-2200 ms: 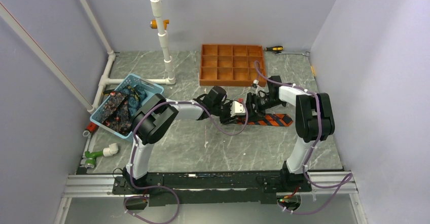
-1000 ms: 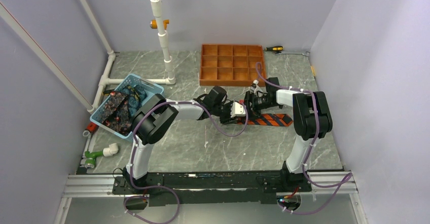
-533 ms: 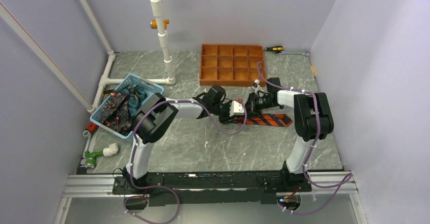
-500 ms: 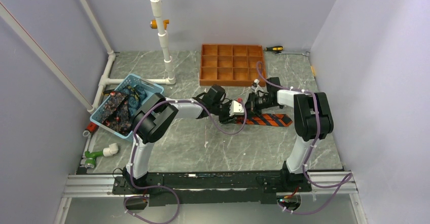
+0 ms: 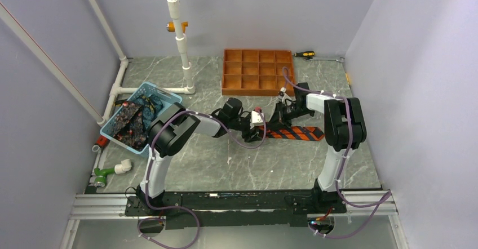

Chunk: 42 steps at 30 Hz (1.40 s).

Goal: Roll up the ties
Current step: Roll the tie at the center of the board.

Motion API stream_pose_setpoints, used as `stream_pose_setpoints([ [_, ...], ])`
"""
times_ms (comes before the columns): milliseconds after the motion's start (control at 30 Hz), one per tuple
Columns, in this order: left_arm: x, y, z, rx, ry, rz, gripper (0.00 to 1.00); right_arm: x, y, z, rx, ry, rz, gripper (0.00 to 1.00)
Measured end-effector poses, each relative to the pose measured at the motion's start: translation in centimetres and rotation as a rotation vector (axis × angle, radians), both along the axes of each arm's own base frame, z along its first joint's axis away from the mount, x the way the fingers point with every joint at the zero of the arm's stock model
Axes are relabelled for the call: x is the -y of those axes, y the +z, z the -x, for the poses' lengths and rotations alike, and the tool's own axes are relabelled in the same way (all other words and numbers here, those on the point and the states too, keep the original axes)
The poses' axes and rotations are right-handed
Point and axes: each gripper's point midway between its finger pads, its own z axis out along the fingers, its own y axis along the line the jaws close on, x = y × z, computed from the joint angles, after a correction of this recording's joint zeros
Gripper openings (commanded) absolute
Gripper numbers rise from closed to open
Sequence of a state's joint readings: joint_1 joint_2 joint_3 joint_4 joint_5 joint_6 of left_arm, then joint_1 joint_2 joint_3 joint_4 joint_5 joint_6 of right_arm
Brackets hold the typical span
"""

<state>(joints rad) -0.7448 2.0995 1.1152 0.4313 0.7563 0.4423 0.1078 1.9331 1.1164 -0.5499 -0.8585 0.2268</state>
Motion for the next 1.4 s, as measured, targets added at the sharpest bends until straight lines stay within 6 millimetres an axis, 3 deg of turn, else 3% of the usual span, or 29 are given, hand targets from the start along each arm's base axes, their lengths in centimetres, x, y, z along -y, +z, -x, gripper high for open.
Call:
stream_pose_setpoints([
  [200,1.1,-0.1,-0.4,-0.047,0.029,0.111,0.55,0.0,-0.2,0.0,-0.040,0.000,-0.051,0.00],
  [267,1.6,-0.1,-0.6,-0.058,0.034,0.153,0.44,0.1,-0.2,0.0,-0.048,0.000,-0.075,0.00],
  [400,1.7,-0.1,-0.6,-0.076,0.036,0.196,0.14,0.0,-0.2,-0.2,-0.049,0.007,-0.121,0.00],
  [533,0.9,-0.1,-0.6,-0.056,0.088,0.146,0.01,-0.6,-0.2,-0.1,-0.040,0.036,-0.142,0.14],
  [667,-1.5,-0.2,-0.7,-0.051,0.178,0.048,0.00,-2.6,-0.1,0.0,-0.018,0.101,-0.163,0.28],
  [800,-4.3,-0.3,-0.7,-0.043,0.236,-0.044,0.00,-4.7,-0.4,-0.5,0.039,0.180,-0.163,0.51],
  [933,-5.1,-0.5,-0.8,-0.032,0.234,-0.097,0.00,-4.8,-0.2,-0.7,0.068,0.192,-0.166,0.63],
  [1167,-4.9,-0.5,-0.9,-0.004,0.206,-0.144,0.00,-1.4,1.2,-1.4,0.147,0.093,-0.091,0.58],
  [1400,-4.8,-0.5,-1.0,0.014,0.189,-0.164,0.00,-3.7,1.9,-1.3,0.181,0.103,-0.108,0.50],
])
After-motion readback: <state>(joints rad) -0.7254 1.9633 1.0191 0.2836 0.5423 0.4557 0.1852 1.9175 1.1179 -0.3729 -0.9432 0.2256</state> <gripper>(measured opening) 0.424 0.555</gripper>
